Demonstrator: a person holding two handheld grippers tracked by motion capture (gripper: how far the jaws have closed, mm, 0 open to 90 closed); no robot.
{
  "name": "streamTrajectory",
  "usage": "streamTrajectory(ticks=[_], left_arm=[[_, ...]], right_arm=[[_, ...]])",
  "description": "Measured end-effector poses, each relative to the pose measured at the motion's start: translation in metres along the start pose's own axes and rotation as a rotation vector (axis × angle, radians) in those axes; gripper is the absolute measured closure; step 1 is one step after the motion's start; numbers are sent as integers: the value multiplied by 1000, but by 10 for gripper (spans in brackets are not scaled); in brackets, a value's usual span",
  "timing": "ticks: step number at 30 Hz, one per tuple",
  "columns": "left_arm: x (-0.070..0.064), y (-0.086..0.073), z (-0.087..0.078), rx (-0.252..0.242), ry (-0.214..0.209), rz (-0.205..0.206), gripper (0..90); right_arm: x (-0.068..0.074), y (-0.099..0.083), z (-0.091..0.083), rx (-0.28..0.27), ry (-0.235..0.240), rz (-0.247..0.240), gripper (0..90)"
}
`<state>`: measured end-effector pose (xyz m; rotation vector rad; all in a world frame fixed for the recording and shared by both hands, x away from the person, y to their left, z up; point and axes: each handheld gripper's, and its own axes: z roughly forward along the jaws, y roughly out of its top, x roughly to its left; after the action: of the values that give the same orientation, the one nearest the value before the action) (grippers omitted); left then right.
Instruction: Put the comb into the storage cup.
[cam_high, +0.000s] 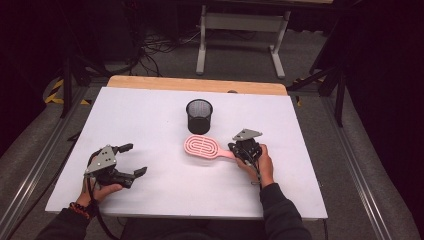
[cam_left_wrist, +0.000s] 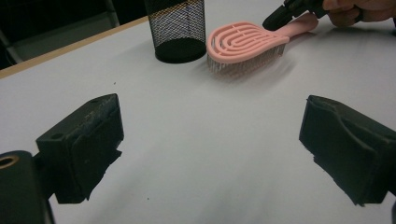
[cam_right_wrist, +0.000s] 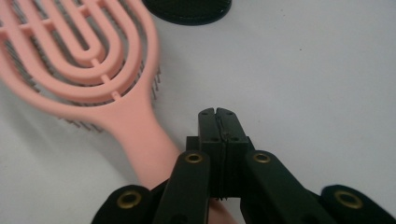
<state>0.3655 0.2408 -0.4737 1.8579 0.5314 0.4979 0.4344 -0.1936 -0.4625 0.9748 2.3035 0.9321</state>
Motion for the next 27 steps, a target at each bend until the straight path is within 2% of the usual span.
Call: streamTrajectory(ticks=[10,20,27], left_arm=[[0,-1,1,21,-13,2,71],[3,-1,-2,16,11,-15,69],[3,-1,-2,21,10,-9,69]], right_arm=[[3,-2,-1,7,6,-11,898],[7,-7,-6,30,7,-10,898],[6,-10,-11,35,12,-9,897]])
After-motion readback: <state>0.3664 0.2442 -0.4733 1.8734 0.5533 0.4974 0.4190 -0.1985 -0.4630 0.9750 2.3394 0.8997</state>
